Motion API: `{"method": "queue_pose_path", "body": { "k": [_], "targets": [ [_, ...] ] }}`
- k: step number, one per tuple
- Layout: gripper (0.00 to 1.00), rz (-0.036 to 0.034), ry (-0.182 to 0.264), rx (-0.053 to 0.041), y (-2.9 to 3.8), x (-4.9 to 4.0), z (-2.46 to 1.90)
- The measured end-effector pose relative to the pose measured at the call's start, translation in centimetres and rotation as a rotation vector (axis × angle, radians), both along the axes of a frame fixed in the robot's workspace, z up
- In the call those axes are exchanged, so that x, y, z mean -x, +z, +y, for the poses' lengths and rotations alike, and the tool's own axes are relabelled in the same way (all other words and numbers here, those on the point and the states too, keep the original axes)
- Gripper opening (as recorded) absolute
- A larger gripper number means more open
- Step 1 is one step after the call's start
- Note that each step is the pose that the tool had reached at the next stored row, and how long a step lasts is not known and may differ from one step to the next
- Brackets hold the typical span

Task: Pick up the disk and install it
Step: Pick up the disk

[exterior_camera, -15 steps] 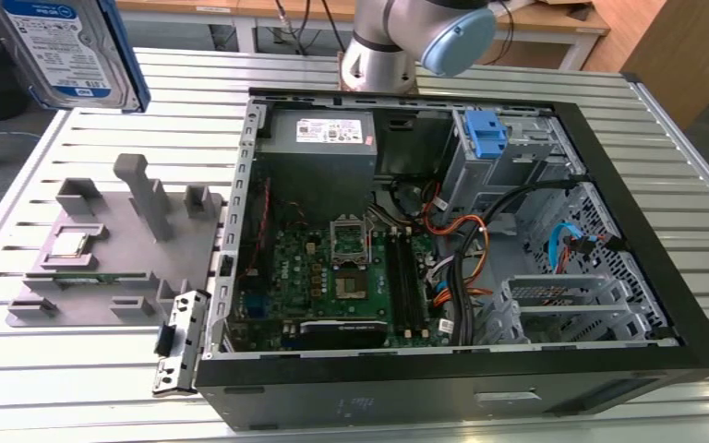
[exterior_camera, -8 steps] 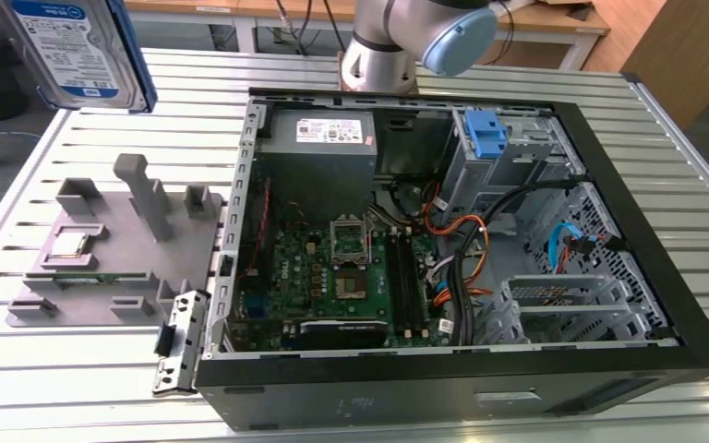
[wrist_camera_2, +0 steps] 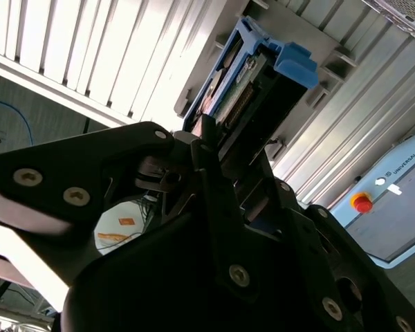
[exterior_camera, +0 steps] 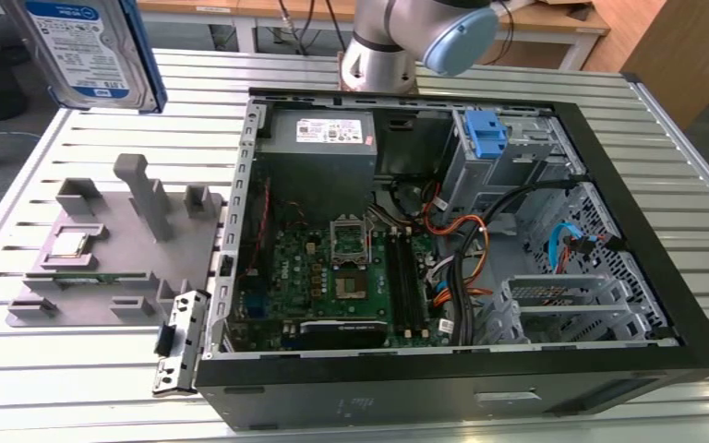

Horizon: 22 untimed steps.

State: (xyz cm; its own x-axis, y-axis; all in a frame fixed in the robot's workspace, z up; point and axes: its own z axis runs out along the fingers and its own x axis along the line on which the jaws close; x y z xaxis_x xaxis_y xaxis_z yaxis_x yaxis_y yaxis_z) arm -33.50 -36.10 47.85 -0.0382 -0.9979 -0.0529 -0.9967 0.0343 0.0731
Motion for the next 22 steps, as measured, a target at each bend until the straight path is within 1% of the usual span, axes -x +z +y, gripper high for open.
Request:
{"method": "queue_pose_path", "body": {
  "k": [8,22],
  "targets": [
    [0.35,0.0028,0.000,0.0000,-0.01,-1.14,0.00],
    [0.35,0.0051,0.000,0.0000,0.00,-2.49,0.00]
  ]
}}
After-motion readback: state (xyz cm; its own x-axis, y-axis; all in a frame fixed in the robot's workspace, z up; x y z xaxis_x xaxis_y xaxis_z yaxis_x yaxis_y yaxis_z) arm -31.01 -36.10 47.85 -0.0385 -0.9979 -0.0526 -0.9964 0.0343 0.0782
